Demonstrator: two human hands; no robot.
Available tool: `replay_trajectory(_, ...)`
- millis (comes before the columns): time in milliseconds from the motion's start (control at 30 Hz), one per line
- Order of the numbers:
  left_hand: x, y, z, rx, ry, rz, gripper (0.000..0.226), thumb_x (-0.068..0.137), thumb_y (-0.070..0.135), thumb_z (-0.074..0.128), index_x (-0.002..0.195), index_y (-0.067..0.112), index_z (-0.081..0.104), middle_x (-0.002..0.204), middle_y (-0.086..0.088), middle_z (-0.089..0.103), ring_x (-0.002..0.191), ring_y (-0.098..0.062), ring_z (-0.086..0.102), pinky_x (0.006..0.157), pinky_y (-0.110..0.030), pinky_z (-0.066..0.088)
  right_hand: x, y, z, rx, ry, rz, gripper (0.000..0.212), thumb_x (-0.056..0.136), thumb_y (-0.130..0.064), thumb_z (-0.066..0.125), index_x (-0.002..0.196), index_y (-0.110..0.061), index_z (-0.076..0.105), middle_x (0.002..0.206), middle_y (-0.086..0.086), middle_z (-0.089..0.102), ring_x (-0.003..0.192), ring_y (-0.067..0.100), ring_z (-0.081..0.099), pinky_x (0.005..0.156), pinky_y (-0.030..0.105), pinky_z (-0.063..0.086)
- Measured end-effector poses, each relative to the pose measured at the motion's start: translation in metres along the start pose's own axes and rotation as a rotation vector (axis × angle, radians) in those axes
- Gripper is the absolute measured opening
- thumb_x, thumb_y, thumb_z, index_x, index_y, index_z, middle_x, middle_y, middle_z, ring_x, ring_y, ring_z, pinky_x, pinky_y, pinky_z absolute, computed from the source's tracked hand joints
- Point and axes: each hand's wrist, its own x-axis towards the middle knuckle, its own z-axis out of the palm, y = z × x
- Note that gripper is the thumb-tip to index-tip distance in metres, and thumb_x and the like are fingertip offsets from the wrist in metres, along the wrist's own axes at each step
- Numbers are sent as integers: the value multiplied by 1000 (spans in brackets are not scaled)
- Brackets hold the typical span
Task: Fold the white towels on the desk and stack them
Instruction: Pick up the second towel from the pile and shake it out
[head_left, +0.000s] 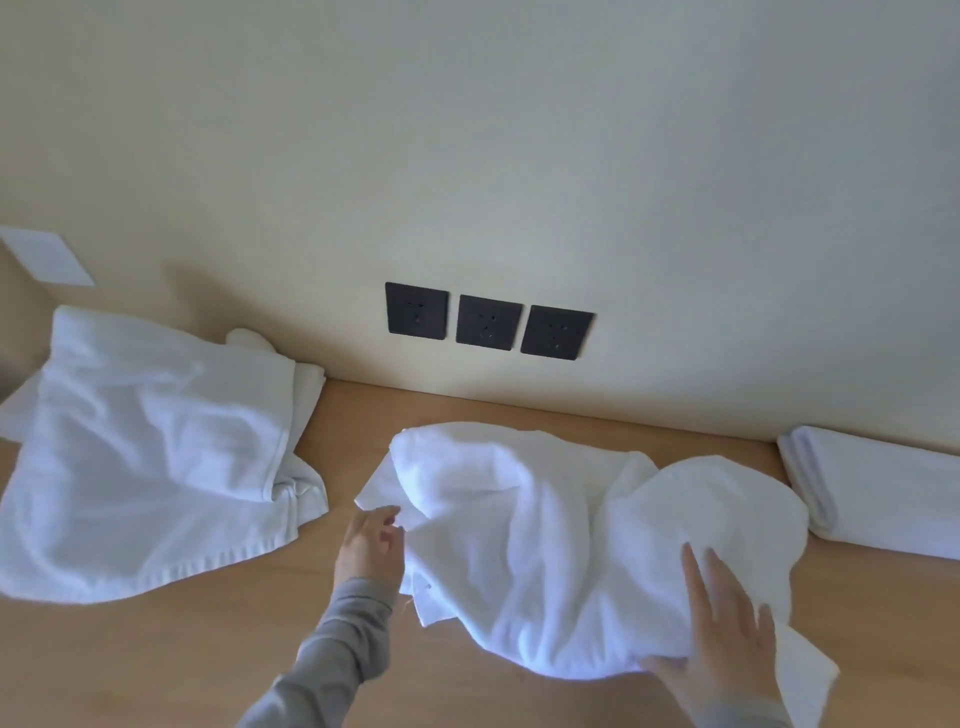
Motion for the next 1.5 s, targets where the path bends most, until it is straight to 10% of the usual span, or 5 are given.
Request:
replay_trajectory(367, 43, -40, -13, -42, -348, -359, 25, 89, 9, 48, 106, 16, 65, 104, -8, 67, 100, -28, 58, 93, -33, 45, 32, -253, 6, -117, 82, -758, 71, 82, -29, 62, 144, -21, 29, 149, 1, 32, 140, 16, 24, 114, 47, -5)
replay_trajectory(500, 48, -53, -14, -100, -352, -379, 26, 86, 3, 47, 95, 16, 67, 99, -10, 68, 96, -32, 60, 90, -40, 50, 38, -268, 23, -220, -2, -821, 54, 42, -20, 71, 95, -27, 74, 87, -5, 69, 81, 15, 63, 86, 35, 50)
replay_trajectory(633, 57, -65, -17, -117, -335, -410, 27, 86, 3, 47, 83, 23, 64, 97, -11, 67, 94, -34, 61, 89, -42, 51, 37, -251, 19, -332, 128, -759, 26, 20, -23, 52, 43, -29, 62, 46, -11, 49, 43, 11, 41, 50, 18, 36)
replay_trajectory(1067, 114, -22, 18, -582, -126, -757, 42, 77, 21, 74, 110, -1, 63, 90, -17, 65, 81, -36, 61, 83, -39, 52, 90, -154, -82, 966, 401, 85, 23, 79, -28, 68, 76, -9, 55, 64, -4, 54, 66, 23, 52, 61, 27, 38)
replay_trajectory(1500, 52, 175, -58, -912, -133, 47, 18, 90, 5, 57, 73, 8, 60, 62, 2, 60, 57, -10, 55, 57, -26, 49, 83, -135, -189, 1308, 909, 139, 15, 79, -27, 65, 81, -13, 58, 76, 2, 59, 75, 18, 55, 70, 28, 45)
